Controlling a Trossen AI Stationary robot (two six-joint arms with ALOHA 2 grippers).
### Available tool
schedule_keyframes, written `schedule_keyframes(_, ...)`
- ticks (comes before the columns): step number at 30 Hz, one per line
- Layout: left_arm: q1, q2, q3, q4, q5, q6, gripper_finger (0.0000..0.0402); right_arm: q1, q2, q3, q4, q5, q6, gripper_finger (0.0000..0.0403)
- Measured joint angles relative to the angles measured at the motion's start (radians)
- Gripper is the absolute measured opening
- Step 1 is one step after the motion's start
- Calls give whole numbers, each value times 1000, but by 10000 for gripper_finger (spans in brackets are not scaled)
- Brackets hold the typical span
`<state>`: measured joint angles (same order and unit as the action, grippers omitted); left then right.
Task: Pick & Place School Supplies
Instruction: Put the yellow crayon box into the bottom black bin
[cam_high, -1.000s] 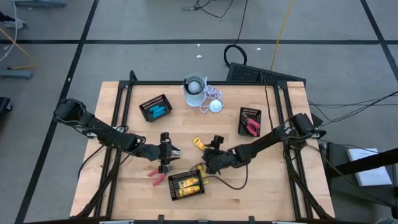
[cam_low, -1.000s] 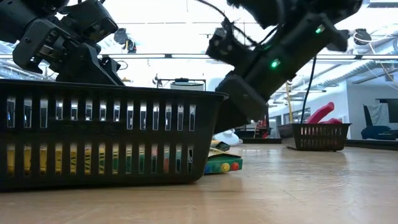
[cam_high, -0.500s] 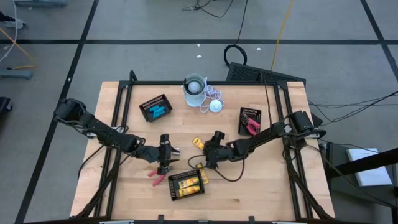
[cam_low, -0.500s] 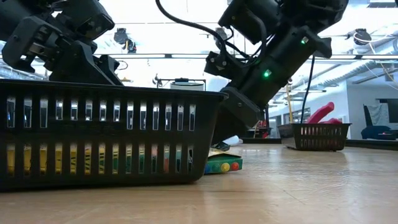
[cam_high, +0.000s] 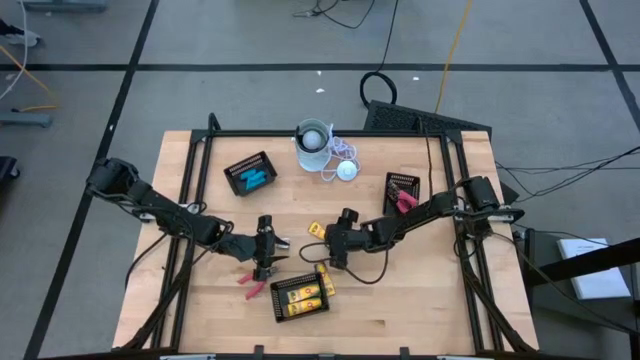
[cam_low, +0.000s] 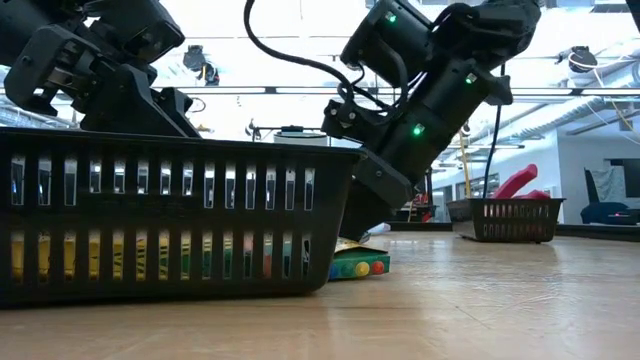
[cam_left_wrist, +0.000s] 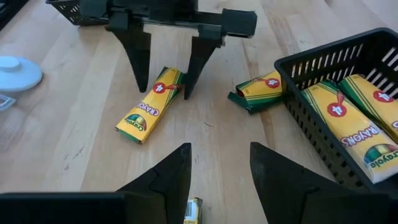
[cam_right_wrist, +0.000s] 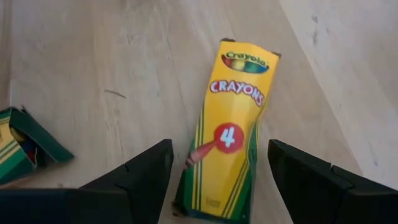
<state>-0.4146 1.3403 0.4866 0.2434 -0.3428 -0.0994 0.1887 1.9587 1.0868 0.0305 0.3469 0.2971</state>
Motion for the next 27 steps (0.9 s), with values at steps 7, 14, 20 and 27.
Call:
schedule_keyframes(7, 2, 0, 0, -3, -40, 0, 168, -4, 18, 1, 14, -14, -53, 223)
schedule_keyframes(14, 2, 0, 0, -6, -62, 3, 168, -4, 20, 1, 11, -37, -100, 101)
schedule_keyframes(20, 2, 0, 0, -7, -83, 11, 168, -3, 21, 0, 11, -36, -155, 62)
schedule_keyframes(27, 15, 0, 0, -7, -87, 12, 168, -3, 22, -2, 41, -29, -191, 62)
